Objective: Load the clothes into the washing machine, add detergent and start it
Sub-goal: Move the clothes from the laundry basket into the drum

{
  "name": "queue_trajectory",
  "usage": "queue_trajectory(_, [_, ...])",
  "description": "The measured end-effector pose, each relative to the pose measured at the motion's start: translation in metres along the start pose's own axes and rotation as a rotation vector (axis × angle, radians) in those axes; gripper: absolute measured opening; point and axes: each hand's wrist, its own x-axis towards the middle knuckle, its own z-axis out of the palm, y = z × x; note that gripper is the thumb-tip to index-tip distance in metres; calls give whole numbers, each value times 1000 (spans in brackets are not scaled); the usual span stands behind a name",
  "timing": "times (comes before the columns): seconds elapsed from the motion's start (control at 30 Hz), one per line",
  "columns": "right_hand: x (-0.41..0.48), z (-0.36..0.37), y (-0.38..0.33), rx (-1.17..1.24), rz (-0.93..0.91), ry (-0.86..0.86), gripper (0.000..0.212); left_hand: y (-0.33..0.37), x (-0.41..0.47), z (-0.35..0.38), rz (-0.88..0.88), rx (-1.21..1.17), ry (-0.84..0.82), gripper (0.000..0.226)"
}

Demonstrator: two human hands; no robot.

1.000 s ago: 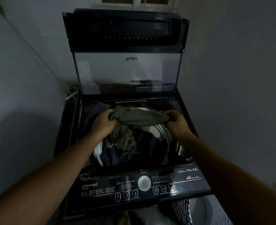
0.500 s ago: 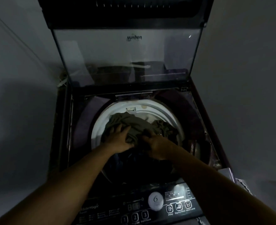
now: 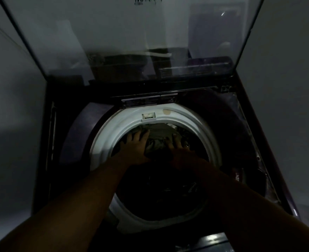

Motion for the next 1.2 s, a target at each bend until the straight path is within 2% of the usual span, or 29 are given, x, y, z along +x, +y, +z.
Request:
queue_trajectory(0.17, [25, 30, -7, 14, 120, 66, 81, 8, 15, 25, -47, 158, 160, 110])
queue_trajectory(0.33, [21, 38, -7, -12, 95, 77, 80, 11, 8, 46, -89, 233, 271, 108])
queue_trajectory(0.5, [-13, 14, -8, -36, 1, -43, 90, 13, -23, 36, -120, 202, 184, 111])
queue_trajectory(0.67, [-62, -2, -5, -193, -143, -44, 88, 29, -76, 6, -175, 36, 6, 105])
queue_trajectory(0.93, [-177, -45, 11, -246, -281, 164, 87, 68, -178, -30, -204, -68, 189, 104])
queue_trajectory(1.03, [-223, -65, 23, -255, -320, 272, 81, 92, -215, -44, -180, -120, 253, 108])
queue_trajectory(1.2, [-289, -95, 35, -271, -334, 341, 80, 125, -264, -78, -173, -101, 347, 94])
